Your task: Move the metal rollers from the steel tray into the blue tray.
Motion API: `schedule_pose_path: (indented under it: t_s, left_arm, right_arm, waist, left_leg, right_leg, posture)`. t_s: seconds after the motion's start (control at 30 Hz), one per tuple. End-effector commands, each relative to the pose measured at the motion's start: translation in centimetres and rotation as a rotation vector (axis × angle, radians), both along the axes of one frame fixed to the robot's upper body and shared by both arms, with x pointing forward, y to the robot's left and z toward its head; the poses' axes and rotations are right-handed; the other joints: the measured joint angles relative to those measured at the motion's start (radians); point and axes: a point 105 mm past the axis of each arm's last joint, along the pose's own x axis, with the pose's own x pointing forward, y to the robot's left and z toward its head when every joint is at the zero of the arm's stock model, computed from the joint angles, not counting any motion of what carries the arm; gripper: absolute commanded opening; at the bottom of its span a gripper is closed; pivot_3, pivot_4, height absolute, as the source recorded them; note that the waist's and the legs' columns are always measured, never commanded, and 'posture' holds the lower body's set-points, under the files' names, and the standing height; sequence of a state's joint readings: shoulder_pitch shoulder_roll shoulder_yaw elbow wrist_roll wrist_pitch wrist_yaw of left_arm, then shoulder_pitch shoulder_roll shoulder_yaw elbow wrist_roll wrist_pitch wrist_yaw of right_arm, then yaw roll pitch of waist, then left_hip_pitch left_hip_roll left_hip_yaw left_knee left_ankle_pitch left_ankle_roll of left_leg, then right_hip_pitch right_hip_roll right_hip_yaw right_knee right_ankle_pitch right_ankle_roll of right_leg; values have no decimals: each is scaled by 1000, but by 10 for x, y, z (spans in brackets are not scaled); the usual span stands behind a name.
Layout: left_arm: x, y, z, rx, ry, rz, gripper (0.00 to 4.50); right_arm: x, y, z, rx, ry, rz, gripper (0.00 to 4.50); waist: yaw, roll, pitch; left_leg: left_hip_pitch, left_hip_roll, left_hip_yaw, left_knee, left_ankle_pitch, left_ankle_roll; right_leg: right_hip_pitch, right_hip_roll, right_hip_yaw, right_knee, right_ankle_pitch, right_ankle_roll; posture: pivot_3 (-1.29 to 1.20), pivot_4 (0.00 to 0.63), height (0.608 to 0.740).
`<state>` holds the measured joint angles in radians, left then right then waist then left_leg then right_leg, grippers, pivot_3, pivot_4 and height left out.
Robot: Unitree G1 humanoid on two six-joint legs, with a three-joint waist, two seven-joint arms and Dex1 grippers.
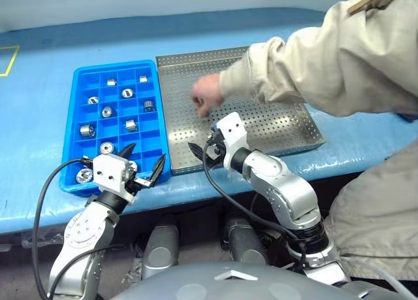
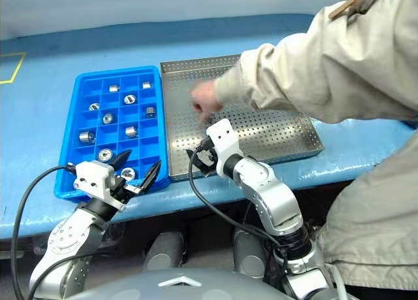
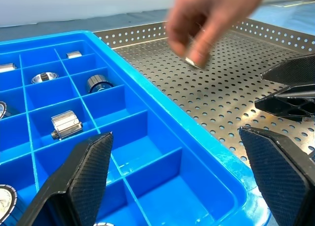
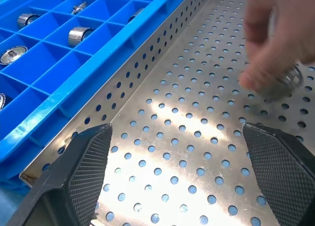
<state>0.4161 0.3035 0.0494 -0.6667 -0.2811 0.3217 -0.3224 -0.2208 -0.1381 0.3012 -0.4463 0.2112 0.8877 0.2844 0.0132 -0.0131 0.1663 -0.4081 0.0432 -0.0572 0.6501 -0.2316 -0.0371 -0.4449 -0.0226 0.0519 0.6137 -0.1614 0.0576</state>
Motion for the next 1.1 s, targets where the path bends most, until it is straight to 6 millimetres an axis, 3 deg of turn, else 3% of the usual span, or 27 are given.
schedule_pose_path:
  t_s: [0.03,0.3,0.53,0.77,1.1]
  left_arm:
    - [1,-2,7,1,-33,-7,4500]
    - [5,-4,8,4,-40,-24,4500]
    - [9,-9,12,-2,-62,-44,4500]
    - [10,-16,12,-8,-71,-58,4500]
    - [8,-26,9,-35,-74,-59,4500]
  right_arm:
    - [0,3,10,14,-39,12,4456]
    - [6,-2,15,12,-68,-40,4456]
    - [51,-6,29,27,-145,-319,4456]
    - [83,10,29,102,-127,-360,4456]
    - [108,21,-15,16,-46,-353,4456]
  waist:
    - [0,0,0]
    - [-1,0,0]
    - [-10,0,0]
    - [-14,-1,0]
    - [-21,0,0]
  left_leg:
    - [0,0,0,0,0,0]
    - [0,0,0,0,0,0]
    - [2,0,1,1,0,0]
    - [3,0,2,1,0,0]
    - [9,0,3,0,1,1]
  right_leg:
    - [0,0,0,0,0,0]
    - [0,0,0,0,0,0]
    - [0,1,1,3,0,0]
    - [1,1,3,4,0,0]
    - [1,2,4,12,-2,-4]
  posture:
    - [139,150,740]
    - [129,150,740]
    - [129,150,740]
    - [154,150,740]
    - [179,150,740]
